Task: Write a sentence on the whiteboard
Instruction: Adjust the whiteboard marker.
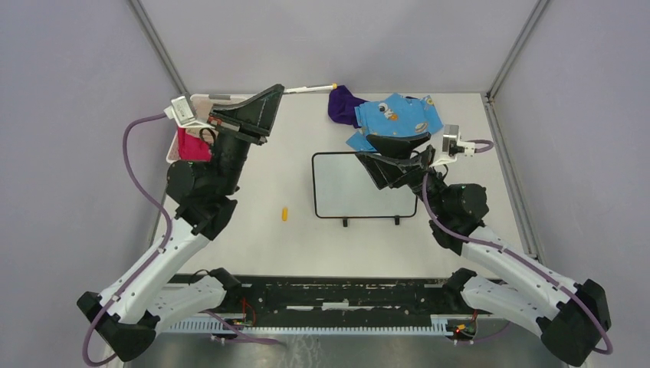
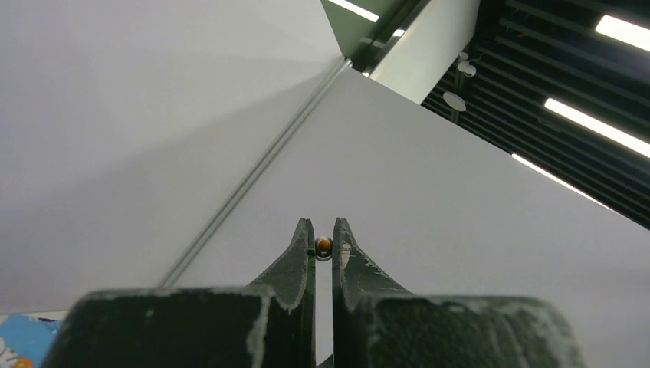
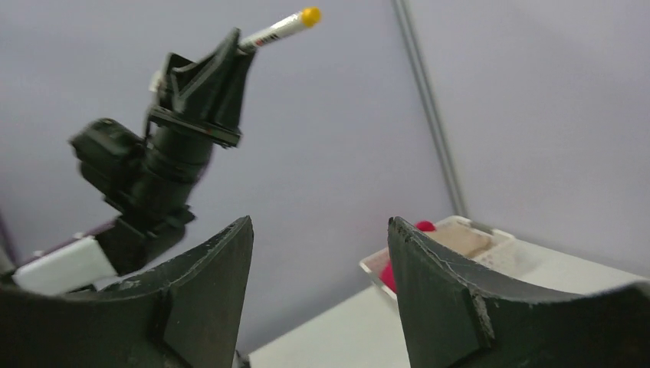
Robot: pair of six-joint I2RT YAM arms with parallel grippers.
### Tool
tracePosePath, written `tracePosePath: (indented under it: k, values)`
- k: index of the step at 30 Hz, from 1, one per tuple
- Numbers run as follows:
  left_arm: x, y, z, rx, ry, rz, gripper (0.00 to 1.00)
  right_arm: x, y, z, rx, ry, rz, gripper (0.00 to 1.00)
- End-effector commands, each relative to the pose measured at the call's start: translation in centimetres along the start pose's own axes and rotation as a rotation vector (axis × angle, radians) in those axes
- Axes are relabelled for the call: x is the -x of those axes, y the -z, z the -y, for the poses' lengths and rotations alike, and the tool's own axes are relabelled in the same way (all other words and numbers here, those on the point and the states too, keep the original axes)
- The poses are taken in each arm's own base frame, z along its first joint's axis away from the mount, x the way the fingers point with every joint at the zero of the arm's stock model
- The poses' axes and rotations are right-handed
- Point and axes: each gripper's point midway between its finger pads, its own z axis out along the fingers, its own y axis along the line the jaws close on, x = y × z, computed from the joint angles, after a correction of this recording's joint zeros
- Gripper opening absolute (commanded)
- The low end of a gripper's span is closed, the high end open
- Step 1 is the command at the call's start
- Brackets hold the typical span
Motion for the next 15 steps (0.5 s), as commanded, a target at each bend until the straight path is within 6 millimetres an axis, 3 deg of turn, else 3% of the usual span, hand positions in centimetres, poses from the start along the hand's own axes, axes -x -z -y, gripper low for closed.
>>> tracePosePath:
  k: [1, 7, 15]
  values:
    - [0.7, -0.2, 3.4, -0.149, 0.166, 0.024, 0.02, 6.6, 0.2, -6.8, 0.322, -0.129, 0.255, 0.69]
    - [-0.1, -1.2, 4.1, -0.207, 0.238, 0.011, 0.02, 8.5, -1.5, -7.7, 0.354, -0.118, 0.288, 0.68]
    - [-2.1, -1.6, 3.7, -0.230, 0.283, -0.047, 0.02, 8.9, -4.7, -7.6, 0.338, -0.140, 0.230, 0.68]
